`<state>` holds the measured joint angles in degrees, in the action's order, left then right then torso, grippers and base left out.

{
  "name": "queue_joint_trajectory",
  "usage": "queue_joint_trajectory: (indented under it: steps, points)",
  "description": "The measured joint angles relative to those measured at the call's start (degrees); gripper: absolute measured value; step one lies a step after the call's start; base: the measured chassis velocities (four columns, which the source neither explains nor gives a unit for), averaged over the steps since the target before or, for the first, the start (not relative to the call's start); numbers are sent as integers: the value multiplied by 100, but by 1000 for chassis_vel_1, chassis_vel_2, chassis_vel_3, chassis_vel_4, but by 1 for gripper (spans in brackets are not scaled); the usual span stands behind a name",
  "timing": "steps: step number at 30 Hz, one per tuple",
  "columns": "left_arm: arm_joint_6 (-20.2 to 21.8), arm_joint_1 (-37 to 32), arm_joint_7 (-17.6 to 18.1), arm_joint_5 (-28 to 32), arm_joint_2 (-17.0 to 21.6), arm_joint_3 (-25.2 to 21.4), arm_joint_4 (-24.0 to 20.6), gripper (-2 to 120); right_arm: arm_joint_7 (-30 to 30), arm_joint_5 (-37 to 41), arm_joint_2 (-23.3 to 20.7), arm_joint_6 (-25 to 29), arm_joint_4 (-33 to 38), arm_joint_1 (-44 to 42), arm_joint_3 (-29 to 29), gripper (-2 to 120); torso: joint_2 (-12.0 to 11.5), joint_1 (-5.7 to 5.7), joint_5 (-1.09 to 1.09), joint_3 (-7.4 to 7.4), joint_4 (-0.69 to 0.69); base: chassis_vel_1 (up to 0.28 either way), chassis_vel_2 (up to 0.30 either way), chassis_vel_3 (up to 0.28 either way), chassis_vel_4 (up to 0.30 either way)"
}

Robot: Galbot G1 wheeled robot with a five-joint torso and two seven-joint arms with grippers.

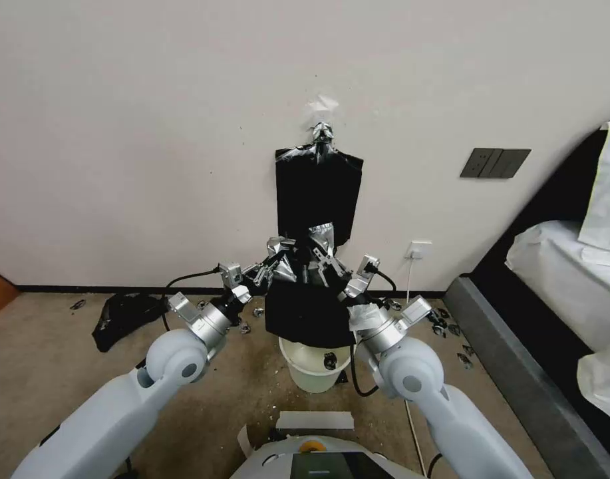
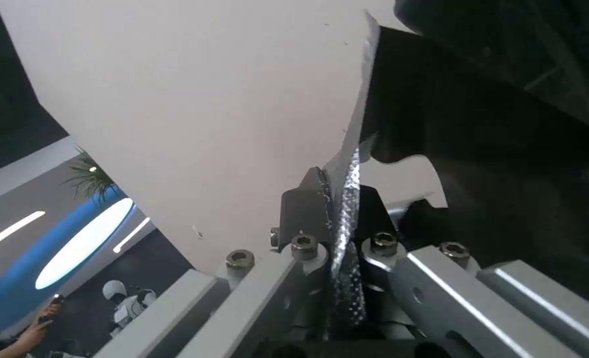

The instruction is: Place a trash bag onto the trash bin.

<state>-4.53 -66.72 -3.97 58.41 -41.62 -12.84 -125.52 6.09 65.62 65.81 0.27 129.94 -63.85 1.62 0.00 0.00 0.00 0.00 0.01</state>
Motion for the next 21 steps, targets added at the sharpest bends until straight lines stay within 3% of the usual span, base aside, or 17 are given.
queue_joint_trajectory:
  steps: [21]
  points:
    - [269,400,0,-7,-623,893,387,0,-94,-141,-456,133,43,-357,451,0,0,0,1,0,-2,0,0,0,0]
